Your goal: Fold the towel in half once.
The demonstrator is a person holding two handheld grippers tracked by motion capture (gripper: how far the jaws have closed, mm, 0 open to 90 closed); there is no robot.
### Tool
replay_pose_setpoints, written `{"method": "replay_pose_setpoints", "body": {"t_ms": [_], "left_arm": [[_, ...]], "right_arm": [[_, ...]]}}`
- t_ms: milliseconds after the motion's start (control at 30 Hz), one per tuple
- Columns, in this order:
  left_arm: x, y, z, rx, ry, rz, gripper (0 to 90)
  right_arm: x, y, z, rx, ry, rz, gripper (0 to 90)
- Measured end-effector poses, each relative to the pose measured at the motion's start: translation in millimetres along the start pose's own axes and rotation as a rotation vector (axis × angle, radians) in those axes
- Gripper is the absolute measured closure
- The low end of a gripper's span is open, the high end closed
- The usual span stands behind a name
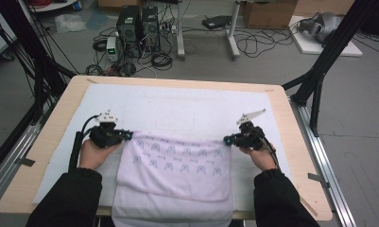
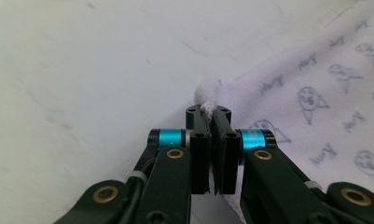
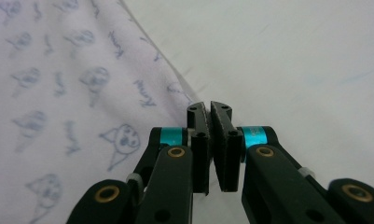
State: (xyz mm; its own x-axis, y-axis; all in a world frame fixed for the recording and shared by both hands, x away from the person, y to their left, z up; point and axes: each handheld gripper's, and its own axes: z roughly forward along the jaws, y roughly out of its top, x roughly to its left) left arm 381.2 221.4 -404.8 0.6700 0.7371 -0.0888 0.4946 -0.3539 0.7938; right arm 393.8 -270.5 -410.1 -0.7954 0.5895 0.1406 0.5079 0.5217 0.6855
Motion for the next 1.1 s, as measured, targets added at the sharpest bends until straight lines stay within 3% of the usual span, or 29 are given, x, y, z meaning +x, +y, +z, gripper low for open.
{"method": "replay_pose_setpoints", "body": {"t_ms": [67, 133, 267, 333, 367, 400, 467, 533, 600, 633, 667, 767, 833, 1000, 1100], "left_arm": [[8.0, 23.5, -1.8, -0.016, 0.027, -0.003, 86.4], [11.0, 46.0, -3.5, -0.028, 0.073, 0.018, 86.4], [16.8, 87.4, -13.6, -0.091, 0.134, 0.045, 86.5], [22.2, 100.7, -18.2, -0.126, 0.139, 0.026, 85.3], [25.1, 102.9, -18.1, -0.123, 0.151, 0.013, 78.9], [27.5, 102.0, -17.1, -0.111, 0.178, 0.002, 66.0], [33.4, 92.2, -14.4, -0.090, 0.141, -0.025, 62.8], [34.4, 77.4, -11.6, -0.067, 0.128, -0.022, 61.0], [33.9, 59.7, -7.9, -0.059, 0.098, -0.039, 59.6], [32.3, 51.6, -5.9, -0.039, 0.086, -0.032, 58.5], [29.7, 43.2, -3.9, -0.034, 0.068, -0.034, 57.7], [15.6, 18.9, 3.1, -0.006, 0.023, -0.007, 57.6], [8.1, 8.6, 5.6, 0.016, -0.005, 0.007, 57.7], [-11.2, -17.3, 3.2, 0.009, -0.094, 0.041, 60.9], [-19.8, -29.3, 3.2, 0.025, -0.125, 0.057, 61.7]], "right_arm": [[-9.5, 17.2, -9.2, -0.039, -0.023, 0.005, 86.5], [-18.3, 39.2, -19.0, -0.065, -0.060, 0.001, 86.5], [-29.7, 77.1, -35.6, -0.097, -0.129, -0.015, 86.6], [-34.8, 93.6, -44.2, -0.127, -0.143, -0.010, 85.3], [-38.3, 98.9, -46.1, -0.134, -0.156, -0.007, 78.7], [-41.1, 101.5, -46.1, -0.141, -0.181, 0.007, 71.3], [-46.2, 96.8, -42.7, -0.157, -0.206, 0.028, 63.8], [-47.8, 88.6, -37.3, -0.145, -0.163, 0.054, 60.6], [-42.7, 77.1, -31.4, -0.138, -0.150, 0.046, 59.1], [-41.9, 73.8, -27.7, -0.105, -0.106, 0.071, 55.8], [-38.9, 69.7, -24.8, -0.094, -0.082, 0.079, 56.0], [-19.1, 52.8, -17.4, -0.109, -0.084, 0.012, 57.0], [-10.2, 40.8, -11.3, -0.096, -0.054, 0.014, 56.8], [12.2, 11.1, -1.9, -0.092, -0.001, 0.002, 56.8], [24.1, -2.4, 2.9, -0.081, 0.020, -0.013, 57.0]]}}
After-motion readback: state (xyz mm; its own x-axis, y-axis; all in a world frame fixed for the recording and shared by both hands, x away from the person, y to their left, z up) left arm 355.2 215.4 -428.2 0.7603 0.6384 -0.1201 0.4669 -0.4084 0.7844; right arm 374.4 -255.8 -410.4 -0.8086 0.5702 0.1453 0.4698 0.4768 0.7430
